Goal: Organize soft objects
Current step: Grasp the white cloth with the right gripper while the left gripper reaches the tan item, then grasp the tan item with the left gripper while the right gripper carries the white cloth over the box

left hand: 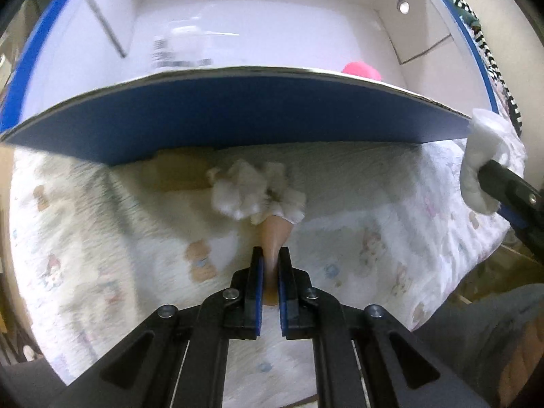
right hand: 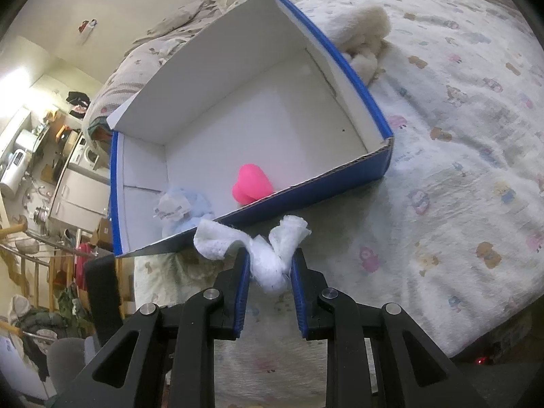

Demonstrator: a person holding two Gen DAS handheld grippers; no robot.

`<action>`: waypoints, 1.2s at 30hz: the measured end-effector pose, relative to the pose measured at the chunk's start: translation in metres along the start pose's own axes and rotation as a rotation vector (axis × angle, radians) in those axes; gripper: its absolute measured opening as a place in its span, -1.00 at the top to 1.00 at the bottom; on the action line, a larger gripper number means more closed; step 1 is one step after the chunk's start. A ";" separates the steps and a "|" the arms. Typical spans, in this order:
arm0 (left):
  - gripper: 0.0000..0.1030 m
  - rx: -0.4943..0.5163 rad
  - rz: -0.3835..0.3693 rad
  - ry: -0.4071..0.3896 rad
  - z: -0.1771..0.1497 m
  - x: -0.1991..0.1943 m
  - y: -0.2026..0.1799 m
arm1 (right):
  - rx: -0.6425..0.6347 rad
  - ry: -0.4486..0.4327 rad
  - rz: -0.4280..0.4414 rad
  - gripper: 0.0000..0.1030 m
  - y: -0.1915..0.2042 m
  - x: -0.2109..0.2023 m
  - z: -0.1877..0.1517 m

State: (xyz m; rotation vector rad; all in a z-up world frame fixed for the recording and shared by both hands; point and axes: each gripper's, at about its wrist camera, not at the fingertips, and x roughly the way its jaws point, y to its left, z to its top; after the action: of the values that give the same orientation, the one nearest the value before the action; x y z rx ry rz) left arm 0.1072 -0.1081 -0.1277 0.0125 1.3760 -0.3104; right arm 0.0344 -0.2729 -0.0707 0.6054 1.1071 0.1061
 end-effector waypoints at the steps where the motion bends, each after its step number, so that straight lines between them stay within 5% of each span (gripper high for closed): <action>1: 0.87 -0.004 -0.003 -0.002 -0.002 -0.003 0.006 | -0.004 0.001 0.000 0.51 0.001 0.001 0.000; 10: 0.86 -0.019 0.007 -0.045 -0.037 -0.039 0.043 | -0.043 0.014 -0.017 0.51 0.012 0.005 -0.004; 16: 0.86 -0.025 0.039 -0.157 -0.049 -0.078 0.058 | -0.075 0.019 -0.021 0.51 0.021 0.007 -0.008; 28: 0.86 -0.062 0.086 -0.382 -0.042 -0.123 0.043 | -0.130 0.006 0.001 0.51 0.039 0.001 -0.013; 36: 0.86 -0.079 0.074 -0.424 -0.016 -0.150 0.040 | -0.159 -0.054 0.056 0.51 0.065 -0.020 0.016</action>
State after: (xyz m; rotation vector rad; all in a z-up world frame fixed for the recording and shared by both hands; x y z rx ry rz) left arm 0.0766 -0.0348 0.0064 -0.0647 0.9631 -0.1821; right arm 0.0526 -0.2327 -0.0173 0.4937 1.0190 0.2225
